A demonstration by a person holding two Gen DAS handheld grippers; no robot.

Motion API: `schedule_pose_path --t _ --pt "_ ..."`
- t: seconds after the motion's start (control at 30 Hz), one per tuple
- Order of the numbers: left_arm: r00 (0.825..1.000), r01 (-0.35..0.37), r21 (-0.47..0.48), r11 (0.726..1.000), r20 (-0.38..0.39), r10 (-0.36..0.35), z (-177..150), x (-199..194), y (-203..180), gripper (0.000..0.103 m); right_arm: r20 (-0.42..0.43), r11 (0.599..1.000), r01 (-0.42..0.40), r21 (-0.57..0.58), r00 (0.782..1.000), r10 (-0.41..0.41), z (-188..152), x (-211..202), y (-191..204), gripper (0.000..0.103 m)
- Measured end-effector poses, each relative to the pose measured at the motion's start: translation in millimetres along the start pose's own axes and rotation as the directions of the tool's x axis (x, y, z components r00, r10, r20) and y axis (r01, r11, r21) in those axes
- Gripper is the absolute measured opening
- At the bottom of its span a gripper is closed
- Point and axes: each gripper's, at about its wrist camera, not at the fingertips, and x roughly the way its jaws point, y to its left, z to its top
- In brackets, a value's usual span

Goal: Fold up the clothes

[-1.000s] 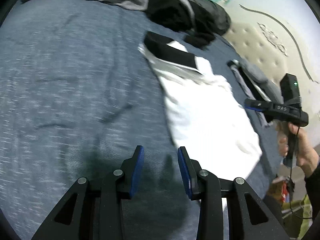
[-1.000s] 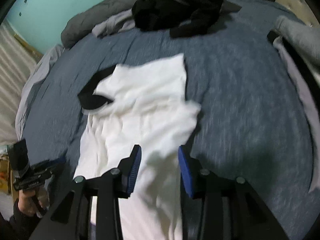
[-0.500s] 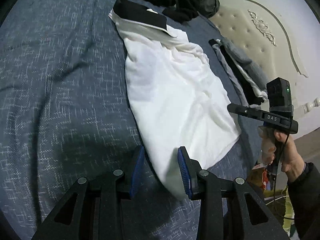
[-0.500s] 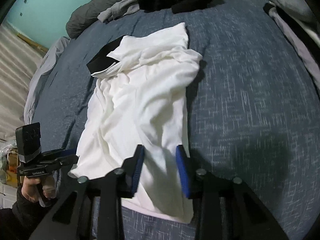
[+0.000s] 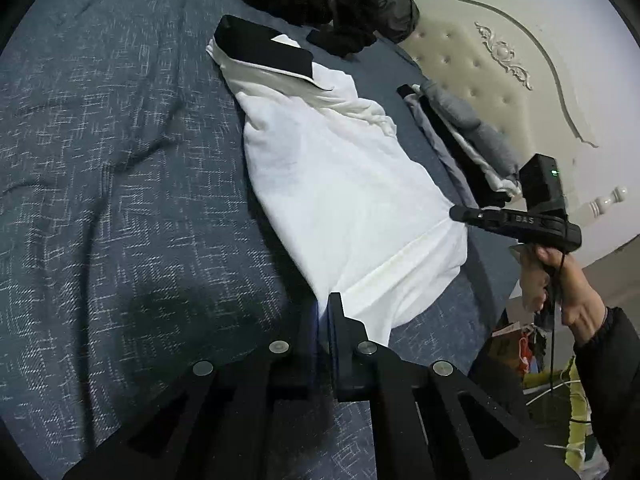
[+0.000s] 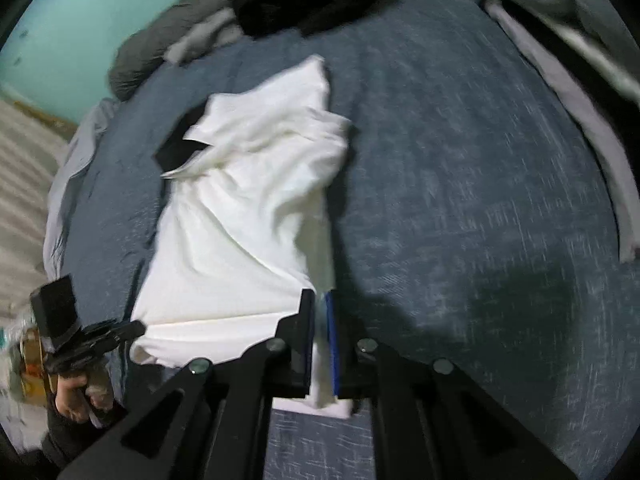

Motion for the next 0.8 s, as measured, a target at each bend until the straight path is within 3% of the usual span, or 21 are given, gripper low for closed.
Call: schedule_pose_path --t 0.13,0.2,0.23,0.27,0.37,0.53,0.6,0.67,0.77,0.8 --pt "1.0 -0.018 0.0 1.0 -0.007 0.018 -2.5 3.7 -1.1 0.005 0.034 0.999 -0.03 0.01 0.999 0.03 0.7 4.2 0.5 0.009" --pt "1.0 -0.02 -0.017 1.0 -0.012 0.02 -2.6 3.0 1.0 0.008 0.055 0.999 -0.033 0.0 0.998 0.033 -5.1 -2.3 2.5 0.02" --pt "1.0 -0.023 -0.026 0.999 -0.016 0.022 -2.7 2.4 2.3 0.011 0.066 0.999 -0.035 -0.004 0.997 0.035 -8.0 -5.6 3.5 0.034" --pt "0.999 -0.027 -0.033 0.999 -0.019 0.026 -2.9 0.8 3.9 0.019 0.07 0.999 -0.035 -0.016 0.997 0.036 -11.9 -9.2 4.3 0.039" --pt "1.0 -0.015 -0.049 0.999 -0.026 0.014 -4.3 -3.1 4.9 0.037 0.059 0.998 -0.029 -0.049 0.998 0.032 -23.5 -15.2 6.5 0.039" --pt "0.998 -0.005 -0.034 0.999 -0.061 0.002 -12.4 1.2 -3.3 0.038 0.027 0.996 -0.024 -0.087 0.999 0.026 -42.5 -7.3 11.1 0.039" --pt "0.998 -0.009 -0.027 1.0 -0.07 0.007 -15.4 5.4 -4.9 0.037 0.014 0.995 -0.017 -0.097 1.0 0.018 -47.5 -1.6 13.7 0.038" --pt "0.997 -0.013 -0.016 1.0 -0.077 0.012 -17.2 9.5 -5.5 0.036 0.01 0.992 0.012 -0.123 1.0 -0.011 -51.8 1.3 16.3 0.019" --pt "0.996 -0.02 0.002 1.0 -0.082 0.02 -18.9 12.0 -6.5 0.005 0.023 0.99 0.04 -0.138 0.999 -0.037 -53.1 0.1 16.8 0.005" --pt "0.997 -0.024 0.011 1.0 -0.076 0.025 -19.1 10.1 -7.8 0.005 0.029 0.989 0.04 -0.139 0.999 -0.036 -52.8 -1.8 16.9 0.004"
